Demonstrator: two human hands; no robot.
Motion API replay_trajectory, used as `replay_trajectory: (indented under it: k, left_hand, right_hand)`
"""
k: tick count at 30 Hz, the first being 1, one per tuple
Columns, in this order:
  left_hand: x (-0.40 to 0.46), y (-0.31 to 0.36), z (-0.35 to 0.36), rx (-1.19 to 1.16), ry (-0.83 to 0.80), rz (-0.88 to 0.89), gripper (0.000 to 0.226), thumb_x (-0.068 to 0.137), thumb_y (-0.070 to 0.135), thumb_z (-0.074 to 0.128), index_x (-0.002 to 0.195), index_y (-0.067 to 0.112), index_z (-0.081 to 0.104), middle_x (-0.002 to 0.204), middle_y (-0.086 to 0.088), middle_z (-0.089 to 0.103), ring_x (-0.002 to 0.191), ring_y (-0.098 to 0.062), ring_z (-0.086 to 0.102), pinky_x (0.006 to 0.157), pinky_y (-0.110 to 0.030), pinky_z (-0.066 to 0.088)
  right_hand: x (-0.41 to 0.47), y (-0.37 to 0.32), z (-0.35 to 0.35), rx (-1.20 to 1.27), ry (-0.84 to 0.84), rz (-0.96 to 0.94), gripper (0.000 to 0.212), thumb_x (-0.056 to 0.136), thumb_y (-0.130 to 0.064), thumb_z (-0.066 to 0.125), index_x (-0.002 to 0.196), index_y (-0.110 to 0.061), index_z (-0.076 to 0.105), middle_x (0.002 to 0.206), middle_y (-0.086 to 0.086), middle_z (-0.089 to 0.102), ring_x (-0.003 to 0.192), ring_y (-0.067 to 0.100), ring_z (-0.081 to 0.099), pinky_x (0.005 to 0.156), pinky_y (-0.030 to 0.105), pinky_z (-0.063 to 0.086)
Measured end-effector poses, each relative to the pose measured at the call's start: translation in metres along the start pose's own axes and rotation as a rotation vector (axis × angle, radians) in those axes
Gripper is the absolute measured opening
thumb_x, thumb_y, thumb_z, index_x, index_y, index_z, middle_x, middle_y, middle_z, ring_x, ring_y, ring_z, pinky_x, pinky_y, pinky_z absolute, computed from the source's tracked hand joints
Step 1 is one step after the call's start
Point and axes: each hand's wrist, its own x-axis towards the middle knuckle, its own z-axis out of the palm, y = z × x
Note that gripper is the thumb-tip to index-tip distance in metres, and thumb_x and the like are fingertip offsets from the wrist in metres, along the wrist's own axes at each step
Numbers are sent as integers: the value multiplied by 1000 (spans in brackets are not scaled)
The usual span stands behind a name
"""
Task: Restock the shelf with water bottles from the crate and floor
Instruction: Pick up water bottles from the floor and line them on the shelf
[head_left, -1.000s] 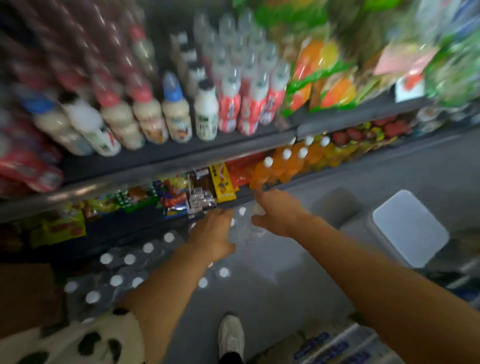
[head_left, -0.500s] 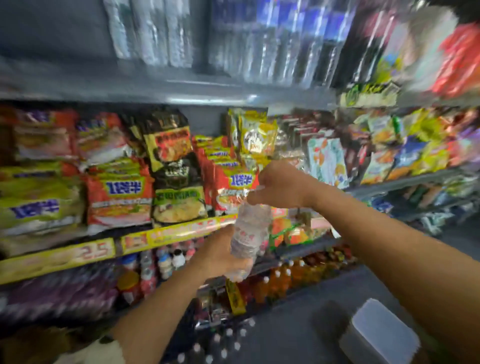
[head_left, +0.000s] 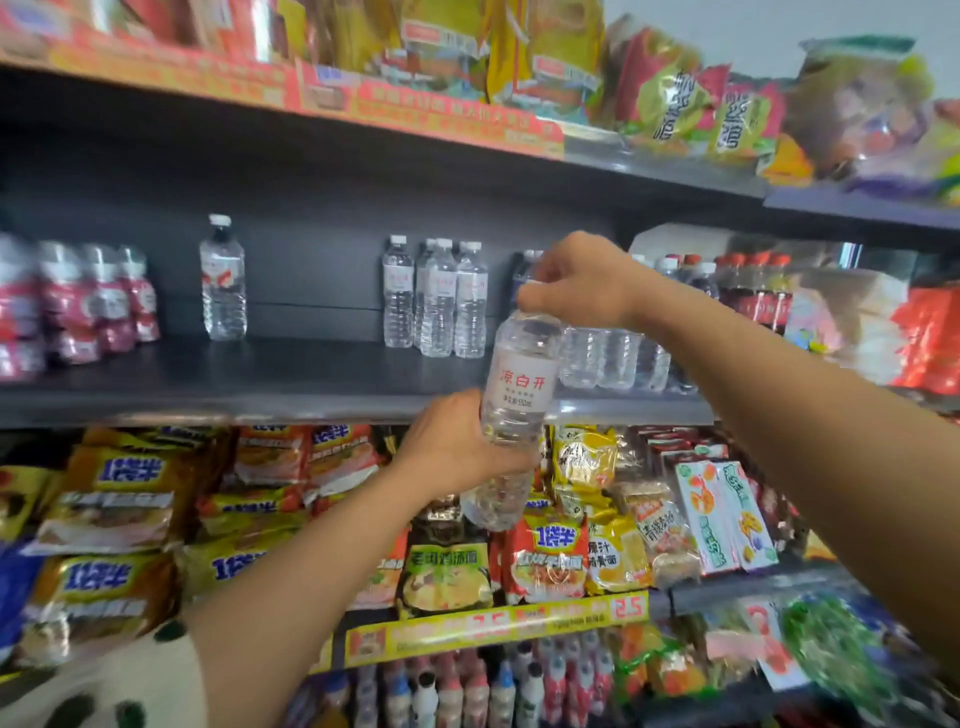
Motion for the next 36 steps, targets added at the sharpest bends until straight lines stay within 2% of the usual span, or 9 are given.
replay_trajectory:
  k: [4,7,12,15,21,24,27,33,36]
  left_hand:
    - [38,-1,-20,25,74,-17,44,63,54,81,97,30,67,95,14,70,85,-5,65,73,-23,52]
    - [72,-6,-31,17,121,-41,35,64,54,81,88,35,64,88,18,69,82,2,63,70,-20,51]
    - [134,-26,-44,-21,183,-118,36,62,52,84,88,36,64,87,22,67,85,3,63,75,-20,51]
    - [166,-47,-43,-1,183,-165,32,63,50,84,84,39,62,93,19,68,89,-3,64,80,-25,52]
    - [212,-100,-33,10,154,-251,48,61,49,85,103,31,69,106,11,71,100,-9,66,94,-35,52]
    - [226,-122,-32,5,127,-280,39,66,40,85,101,32,69,107,10,71,101,-9,66,96,-33,51]
    - [236,-141,-33,13,128,-299,34,68,36,85,98,33,69,105,10,71,99,-8,66,94,-30,51]
    - [245,-180,-30,31,12,-364,37,64,26,88,95,28,66,99,7,72,95,-12,68,91,-34,53]
    - [254,-197,-31,60,26,-394,34,69,29,85,97,21,68,97,3,72,94,-19,68,87,-38,55]
  right_hand:
    - [50,5,-1,32,103,-87,42,77,-36,61,71,5,57,65,11,50,61,19,43,56,36,45]
    - [91,14,1,116,157,-152,40,76,-35,59,81,4,64,70,10,60,63,20,51,59,37,49]
    - [163,33,19,218,226,-240,32,80,-35,58,71,-4,58,68,7,55,64,20,49,57,30,37]
    - [200,45,40,204,194,-262,29,80,-36,57,74,-7,61,72,6,62,70,24,59,53,27,39]
    - [262,59,90,148,82,-283,33,80,-37,56,83,-6,67,84,13,66,83,31,63,73,36,53]
    - [285,61,111,135,20,-280,31,80,-36,57,77,-6,65,79,12,65,80,30,62,67,32,50]
    - [304,60,127,90,-27,-275,29,82,-34,57,65,-11,57,68,5,56,76,29,56,61,29,36]
    - [338,54,149,104,-86,-272,24,87,-33,57,76,-12,59,69,0,53,71,20,53,50,24,33]
    - [355,51,159,75,-105,-276,23,85,-35,59,78,-14,62,71,-2,57,76,21,59,55,23,39]
